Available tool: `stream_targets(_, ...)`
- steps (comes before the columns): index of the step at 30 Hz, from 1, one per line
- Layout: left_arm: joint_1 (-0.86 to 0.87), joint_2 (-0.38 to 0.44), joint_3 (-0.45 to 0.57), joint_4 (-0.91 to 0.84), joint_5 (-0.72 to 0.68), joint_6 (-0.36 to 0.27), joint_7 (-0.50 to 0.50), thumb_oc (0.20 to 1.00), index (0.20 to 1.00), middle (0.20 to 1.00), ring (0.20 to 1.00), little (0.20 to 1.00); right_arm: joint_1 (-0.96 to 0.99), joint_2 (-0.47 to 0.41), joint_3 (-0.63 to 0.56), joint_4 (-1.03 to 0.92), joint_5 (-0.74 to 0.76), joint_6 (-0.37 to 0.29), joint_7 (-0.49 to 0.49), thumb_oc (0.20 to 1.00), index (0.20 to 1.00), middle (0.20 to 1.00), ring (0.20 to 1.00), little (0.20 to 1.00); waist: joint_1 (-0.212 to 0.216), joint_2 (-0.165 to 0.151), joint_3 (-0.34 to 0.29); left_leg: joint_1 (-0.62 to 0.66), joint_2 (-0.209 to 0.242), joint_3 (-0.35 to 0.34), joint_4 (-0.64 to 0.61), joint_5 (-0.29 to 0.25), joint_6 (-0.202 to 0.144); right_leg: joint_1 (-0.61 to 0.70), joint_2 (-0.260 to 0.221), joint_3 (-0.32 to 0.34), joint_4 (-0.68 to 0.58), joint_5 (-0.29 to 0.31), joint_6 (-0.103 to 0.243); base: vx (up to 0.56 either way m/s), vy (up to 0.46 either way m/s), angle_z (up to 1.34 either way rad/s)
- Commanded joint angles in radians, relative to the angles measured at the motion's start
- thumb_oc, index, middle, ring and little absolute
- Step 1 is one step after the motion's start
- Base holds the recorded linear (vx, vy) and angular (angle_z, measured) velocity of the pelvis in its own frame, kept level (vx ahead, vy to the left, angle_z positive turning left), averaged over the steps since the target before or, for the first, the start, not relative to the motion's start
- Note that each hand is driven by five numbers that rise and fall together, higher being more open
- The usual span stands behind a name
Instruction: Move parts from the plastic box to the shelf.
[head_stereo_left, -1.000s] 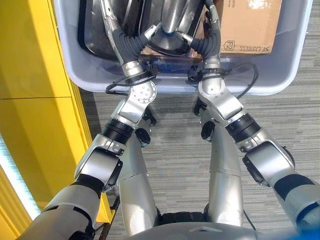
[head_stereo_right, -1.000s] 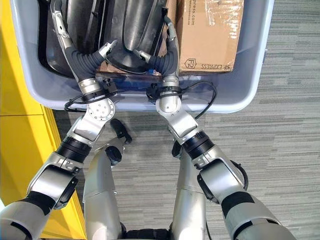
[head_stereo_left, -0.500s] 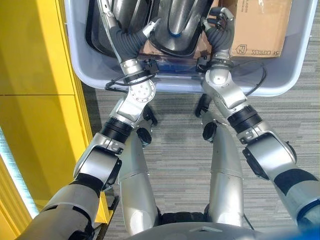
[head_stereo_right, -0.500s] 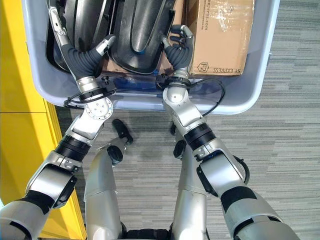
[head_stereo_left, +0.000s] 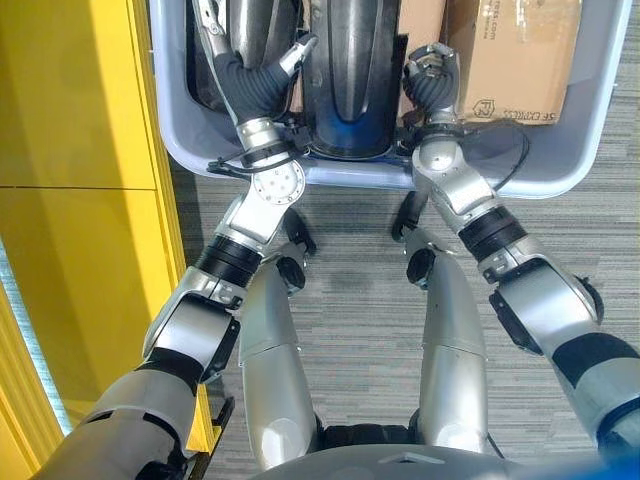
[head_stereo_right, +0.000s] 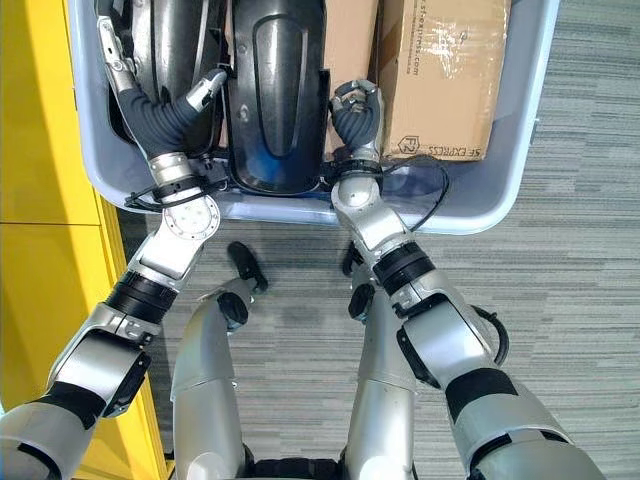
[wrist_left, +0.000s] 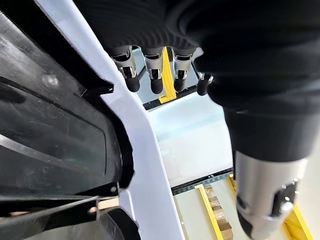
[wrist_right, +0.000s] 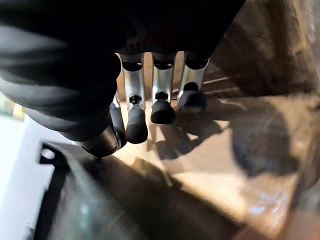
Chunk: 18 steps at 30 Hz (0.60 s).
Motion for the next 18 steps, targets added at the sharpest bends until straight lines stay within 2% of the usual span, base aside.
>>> stream_targets(1,-0.01,0.002,0.005,-0.054,-0.014,-0.066,-0.032,1.0,1.0,1.0,1.0,1.0,0.09,0.026,0.085,0.119,0.023,0.141,0.071,0.2,0.2,0.2,0.2,0.2,0.03,0.074,-0.038,-0.005,0.021,-0.02,-0.127,0.06,-0.147,0.01,-0.099,-0.001,0.104,-0.107,0.169,0.0,0.0,0.0)
stream_targets(3,-0.009,0.004,0.003,-0.052,-0.013,-0.069,-0.039,1.0,1.0,1.0,1.0,1.0,0.085,0.027,0.095,0.148,0.055,0.118,0.061,0.2,0.2,0.2,0.2,0.2,0.035,0.075,-0.038,-0.002,0.022,-0.023,-0.127,0.061,-0.147,0.016,-0.101,-0.005,0.106,-0.109,0.168,0.01,-0.009,0.02)
stream_targets(7,-0.004,0.015,0.0,-0.047,-0.02,-0.081,-0.088,1.0,1.0,1.0,1.0,1.0,0.087,0.036,0.066,0.189,0.154,0.013,0.049,0.2,0.2,0.2,0.2,0.2,0.042,0.075,-0.038,0.023,0.02,-0.023,-0.14,0.064,-0.148,0.043,-0.105,-0.014,0.099,-0.106,0.171,-0.01,-0.021,0.03)
stream_targets(10,0.015,0.025,-0.002,-0.06,-0.013,-0.071,-0.098,1.0,1.0,1.0,1.0,1.0,0.105,0.036,0.047,0.181,0.196,0.019,0.043,0.2,0.2,0.2,0.2,0.2,0.042,0.074,-0.038,0.051,0.019,-0.02,-0.151,0.065,-0.148,0.068,-0.103,-0.017,0.086,-0.106,0.173,-0.01,-0.018,0.05)
stream_targets(12,0.043,0.03,0.008,-0.058,-0.02,-0.078,-0.099,1.0,1.0,1.0,1.0,1.0,0.125,0.038,0.036,0.189,0.287,-0.001,0.032,0.2,0.2,0.2,0.2,0.2,0.04,0.075,-0.038,0.079,0.019,-0.016,-0.159,0.063,-0.146,0.093,-0.097,-0.013,0.068,-0.107,0.173,0.0,0.0,0.0)
stream_targets(13,0.051,0.032,0.011,-0.058,-0.027,-0.081,-0.099,1.0,1.0,1.0,1.0,1.0,0.133,0.039,0.031,0.191,0.313,-0.012,0.033,0.473,0.473,0.473,0.473,0.473,0.038,0.075,-0.038,0.086,0.021,-0.015,-0.16,0.063,-0.146,0.099,-0.096,-0.012,0.065,-0.108,0.172,-0.01,0.034,-0.04)
stream_targets(14,0.061,0.034,0.015,-0.058,-0.034,-0.085,-0.096,1.0,1.0,1.0,1.0,1.0,0.141,0.039,0.023,0.193,0.336,-0.025,0.037,0.896,0.896,0.896,0.896,0.896,0.037,0.075,-0.038,0.096,0.023,-0.012,-0.162,0.062,-0.145,0.108,-0.095,-0.01,0.061,-0.109,0.172,-0.01,0.055,-0.06)
stream_targets(15,0.073,0.035,0.022,-0.061,-0.042,-0.089,-0.095,1.0,1.0,1.0,1.0,1.0,0.154,0.044,0.007,0.194,0.385,-0.045,0.035,1.0,1.0,1.0,1.0,1.0,0.034,0.076,-0.038,0.108,0.026,-0.007,-0.166,0.062,-0.145,0.118,-0.093,-0.006,0.055,-0.111,0.172,-0.01,0.065,-0.07)
stream_targets(18,0.088,0.04,0.031,-0.063,-0.069,-0.096,-0.085,1.0,1.0,1.0,1.0,1.0,0.176,0.052,-0.034,0.19,0.488,-0.121,0.055,1.0,1.0,1.0,1.0,1.0,0.029,0.076,-0.038,0.128,0.03,0.0,-0.171,0.06,-0.144,0.132,-0.092,0.0,0.052,-0.113,0.172,-0.01,0.033,-0.02)
